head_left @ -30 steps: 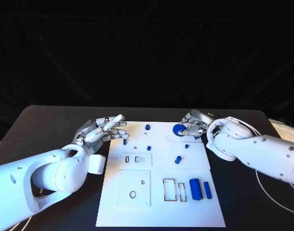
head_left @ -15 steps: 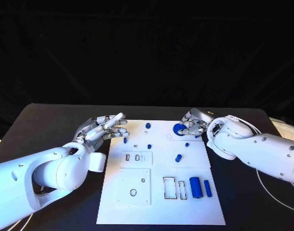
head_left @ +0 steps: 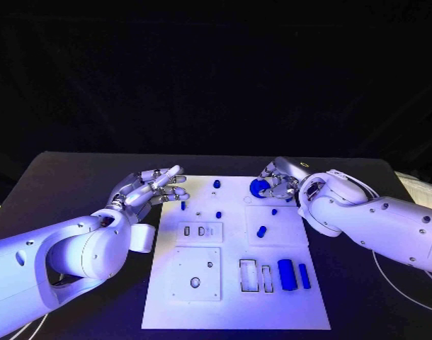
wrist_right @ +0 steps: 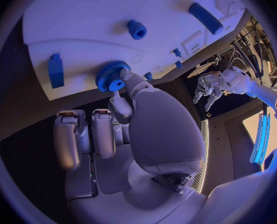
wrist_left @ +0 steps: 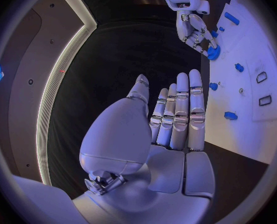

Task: Assemble the parts on the task board

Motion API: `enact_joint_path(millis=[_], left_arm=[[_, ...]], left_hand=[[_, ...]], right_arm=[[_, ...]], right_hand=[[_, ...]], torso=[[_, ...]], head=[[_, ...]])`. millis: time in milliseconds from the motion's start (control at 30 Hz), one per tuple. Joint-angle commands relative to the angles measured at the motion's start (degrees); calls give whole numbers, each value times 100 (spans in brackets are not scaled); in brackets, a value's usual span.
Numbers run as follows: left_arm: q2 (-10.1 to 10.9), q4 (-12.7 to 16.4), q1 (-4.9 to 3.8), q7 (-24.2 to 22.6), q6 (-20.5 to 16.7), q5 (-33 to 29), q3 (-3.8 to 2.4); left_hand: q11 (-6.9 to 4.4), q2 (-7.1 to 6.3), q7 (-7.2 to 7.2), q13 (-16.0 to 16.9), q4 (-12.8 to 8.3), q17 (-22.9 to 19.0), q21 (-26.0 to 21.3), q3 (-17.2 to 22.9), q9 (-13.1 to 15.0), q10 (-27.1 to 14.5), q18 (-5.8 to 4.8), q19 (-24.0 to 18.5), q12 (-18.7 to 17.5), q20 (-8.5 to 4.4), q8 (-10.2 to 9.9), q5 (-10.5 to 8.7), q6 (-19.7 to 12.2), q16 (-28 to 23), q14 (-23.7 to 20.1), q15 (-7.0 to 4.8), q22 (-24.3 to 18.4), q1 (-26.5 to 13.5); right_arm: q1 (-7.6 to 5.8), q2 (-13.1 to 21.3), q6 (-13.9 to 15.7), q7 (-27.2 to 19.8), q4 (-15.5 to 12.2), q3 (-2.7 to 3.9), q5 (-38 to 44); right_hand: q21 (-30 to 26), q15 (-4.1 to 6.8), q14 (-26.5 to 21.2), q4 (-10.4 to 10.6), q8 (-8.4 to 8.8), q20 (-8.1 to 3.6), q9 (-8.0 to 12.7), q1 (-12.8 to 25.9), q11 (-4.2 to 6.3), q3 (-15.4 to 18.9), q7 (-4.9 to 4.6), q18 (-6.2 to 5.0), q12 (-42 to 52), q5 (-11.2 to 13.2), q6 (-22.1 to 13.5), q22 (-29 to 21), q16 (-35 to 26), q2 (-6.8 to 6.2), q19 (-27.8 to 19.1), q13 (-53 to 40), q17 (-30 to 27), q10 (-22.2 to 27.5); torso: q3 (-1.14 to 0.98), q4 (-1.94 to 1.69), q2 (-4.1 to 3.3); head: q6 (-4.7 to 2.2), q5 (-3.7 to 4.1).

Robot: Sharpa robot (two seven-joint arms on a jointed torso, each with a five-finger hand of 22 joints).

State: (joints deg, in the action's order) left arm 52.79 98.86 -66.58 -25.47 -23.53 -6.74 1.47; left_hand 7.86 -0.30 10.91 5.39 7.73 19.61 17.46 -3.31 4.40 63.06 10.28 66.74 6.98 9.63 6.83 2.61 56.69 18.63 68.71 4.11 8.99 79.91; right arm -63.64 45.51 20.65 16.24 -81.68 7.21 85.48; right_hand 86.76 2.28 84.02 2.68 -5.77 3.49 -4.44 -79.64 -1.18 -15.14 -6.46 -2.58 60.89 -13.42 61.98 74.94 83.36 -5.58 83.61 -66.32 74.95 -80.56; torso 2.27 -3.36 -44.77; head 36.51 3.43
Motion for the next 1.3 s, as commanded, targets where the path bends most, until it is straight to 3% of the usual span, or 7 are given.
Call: enact_joint_path(millis=[33, 233, 533, 667, 867, 967, 1300], left_arm=[[-21, 4, -5, -20, 123, -11, -4], [-29, 0, -5, -19, 121, -11, -4], [-44, -2, -5, 28, 114, -11, -4], [-45, 0, -5, 35, 107, -11, -4], [-65, -17, -5, 38, 96, -11, -4], [-80, -30, -5, 36, 91, -11, -4], [-106, -60, -3, 26, 101, -11, -3]], left_hand=[[-13, 51, 17, -5, -34, 5, -16, 6, -7, -46, -5, 30, -20, 20, -21, 18, 11, 8, -15, -5, 8, -13], [-13, 51, 17, -5, -34, 5, -16, 6, -7, -46, -5, 30, -20, 20, -21, 18, 11, 8, -15, -5, 8, -13], [-14, 61, 15, -6, -45, 13, -16, 8, -7, -45, -4, 30, -21, 20, -23, 18, 13, 8, -17, -6, 9, -2], [-14, 61, 15, -6, -45, 13, -16, 8, -7, -45, -4, 30, -21, 20, -23, 18, 13, 8, -17, -6, 9, -2], [-12, 69, 19, -8, -62, 24, -17, 10, -9, -49, -4, 30, -25, 20, -30, 18, 9, 7, -20, -6, 10, 15], [-12, 74, 20, -9, -72, 30, -17, 12, -9, -49, -4, 31, -26, 20, -32, 18, 10, 8, -21, -6, 11, 26], [-12, 76, 20, -9, -76, 32, -17, 13, -9, -49, -3, 31, -26, 20, -33, 19, 10, 8, -21, -6, 11, 30]], right_arm=[[-2, -56, 229, -74, -156, 53, 87], [-11, -228, 277, -25, -321, 101, 231], [-17, -620, 126, 123, -398, 102, 539], [-18, -797, 59, 162, -294, 53, 598], [-17, -1029, -7, 198, -150, -37, 678], [-17, -1090, -66, 179, -115, -59, 693], [-16, -1220, -167, 262, 32, -121, 797]], right_hand=[[18, 47, 370, 3, -5, 17, -55, 120, -3, -79, 7, 66, 17, -3, 77, 644, 28, 39, 103, -28, 165, -25], [22, 43, 370, 10, 7, 20, -54, 184, -7, -127, 4, 68, 37, 7, 80, 651, 36, 14, 105, -68, 182, -23], [21, 39, 365, 32, 18, 24, -53, 258, -10, -161, 2, 66, 21, 28, 83, 649, 30, 1, 101, -78, 170, -13], [21, 39, 363, 36, 21, 24, -53, 271, -10, -170, 3, 66, 5, 26, 85, 648, 25, 2, 100, -71, 160, -6], [21, 38, 362, 41, 27, 25, -52, 289, -11, -181, 2, 66, 2, 21, 83, 650, 25, -2, 100, -75, 162, -2], [22, 37, 361, 43, 34, 26, -50, 304, -13, -186, -1, 67, -6, 20, 76, 652, 22, -11, 101, -75, 156, 2], [21, 26, 358, 40, 92, 34, -33, 354, -30, -222, -24, 66, -83, 57, 13, 651, 22, -49, 97, -45, 162, 44]], torso=[[1, -12, -4], [8, -16, -3], [17, -23, -5], [20, -17, -6], [16, -43, -16], [23, -47, -25], [8, -29, -11]], head=[[-17, 12], [-25, -17], [-20, -29], [3, -57], [14, -62], [25, -27], [43, -43]])
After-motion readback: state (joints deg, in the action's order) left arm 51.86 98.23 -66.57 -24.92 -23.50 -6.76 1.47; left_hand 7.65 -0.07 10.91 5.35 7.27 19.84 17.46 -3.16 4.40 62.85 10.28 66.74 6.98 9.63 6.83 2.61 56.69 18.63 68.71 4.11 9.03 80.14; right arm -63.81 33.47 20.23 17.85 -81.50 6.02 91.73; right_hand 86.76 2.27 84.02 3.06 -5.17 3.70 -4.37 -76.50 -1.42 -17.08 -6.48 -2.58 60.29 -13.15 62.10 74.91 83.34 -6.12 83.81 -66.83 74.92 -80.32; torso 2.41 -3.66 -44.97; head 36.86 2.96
